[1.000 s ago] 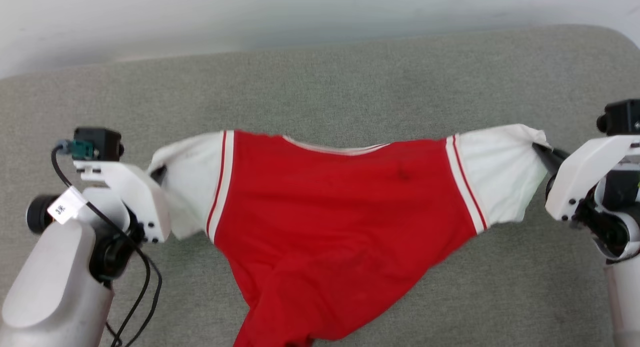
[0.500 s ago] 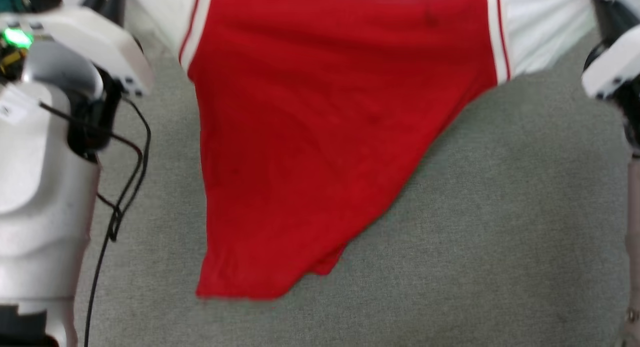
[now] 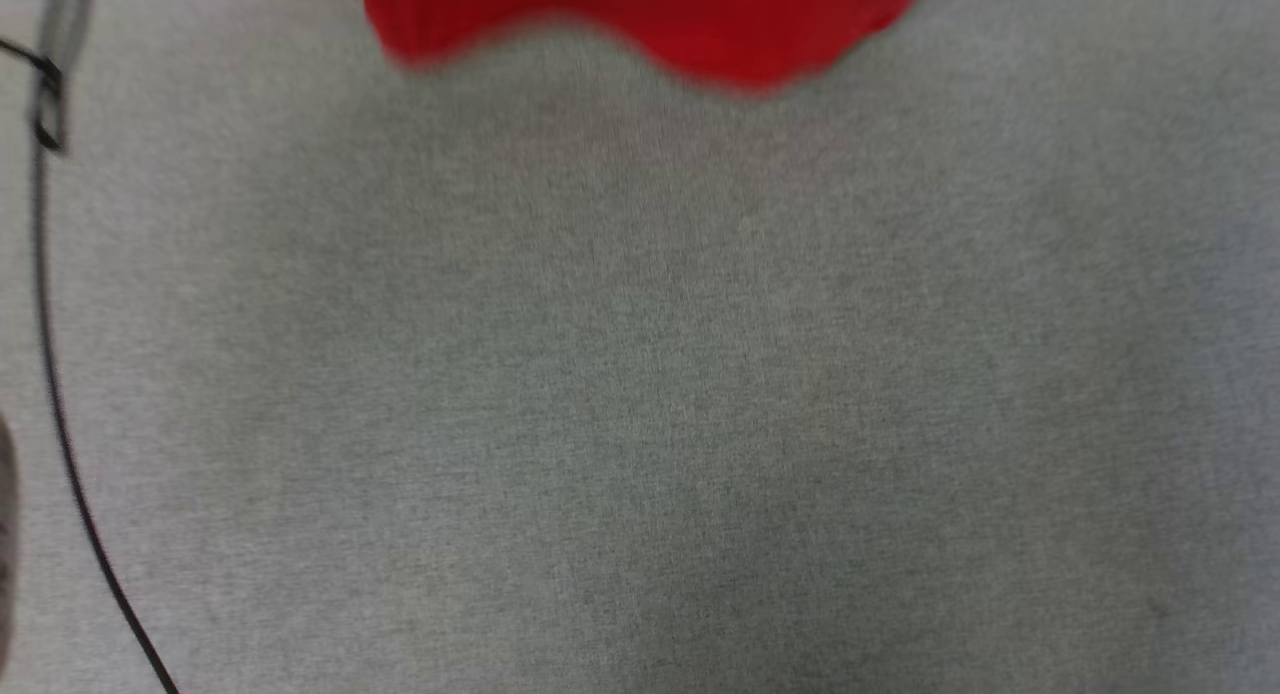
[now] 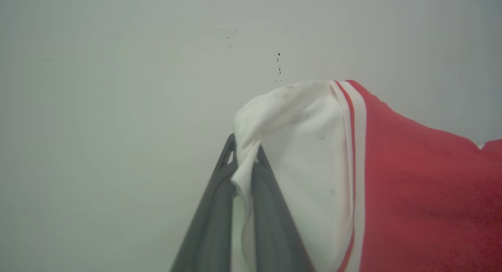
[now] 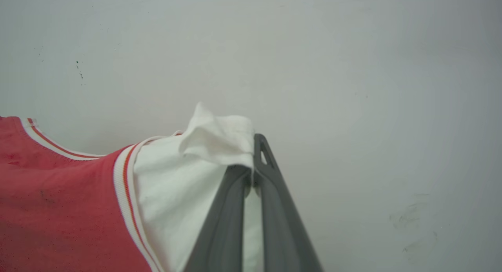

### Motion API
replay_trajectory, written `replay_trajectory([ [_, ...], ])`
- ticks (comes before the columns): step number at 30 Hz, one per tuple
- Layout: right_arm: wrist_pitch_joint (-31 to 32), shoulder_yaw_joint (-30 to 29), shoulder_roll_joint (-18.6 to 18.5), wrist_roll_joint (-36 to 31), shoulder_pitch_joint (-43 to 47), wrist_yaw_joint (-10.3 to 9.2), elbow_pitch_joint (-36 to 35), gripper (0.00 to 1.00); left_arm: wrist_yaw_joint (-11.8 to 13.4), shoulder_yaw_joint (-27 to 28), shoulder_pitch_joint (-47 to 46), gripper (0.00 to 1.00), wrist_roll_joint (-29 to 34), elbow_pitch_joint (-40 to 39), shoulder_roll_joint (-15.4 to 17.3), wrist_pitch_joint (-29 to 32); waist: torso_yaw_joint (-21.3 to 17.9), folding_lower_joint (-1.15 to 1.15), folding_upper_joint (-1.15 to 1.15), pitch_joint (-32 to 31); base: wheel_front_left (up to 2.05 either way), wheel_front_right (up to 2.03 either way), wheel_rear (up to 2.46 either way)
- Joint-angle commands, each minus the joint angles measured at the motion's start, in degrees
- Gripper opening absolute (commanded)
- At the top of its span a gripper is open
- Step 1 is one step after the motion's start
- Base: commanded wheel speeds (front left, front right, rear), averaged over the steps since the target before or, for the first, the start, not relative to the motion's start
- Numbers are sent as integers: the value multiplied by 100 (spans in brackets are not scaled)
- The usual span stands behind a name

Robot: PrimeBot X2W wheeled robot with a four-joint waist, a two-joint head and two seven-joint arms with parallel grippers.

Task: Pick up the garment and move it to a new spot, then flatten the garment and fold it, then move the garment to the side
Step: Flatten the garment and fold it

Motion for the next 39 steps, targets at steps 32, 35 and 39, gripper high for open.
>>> replay_trajectory([
  [32, -780, 2173, 86, 1287, 1006, -2, 2102, 0, -596, 24, 1437, 0, -995, 2714, -346, -1235, -5, -1, 0, 227, 0, 0, 0],
  [35, -888, 2328, 23, 1521, 1773, -2, 1999, 0, -600, -18, 2264, 0, -1117, 2484, -432, -1284, 35, -1, 0, -172, 0, 0, 0],
  [39, -1036, 2489, -90, 1850, 2728, -2, 1747, 0, -601, 167, 3378, 0, -1252, 1891, -361, -1310, 69, -1, 0, -626, 0, 0, 0],
])
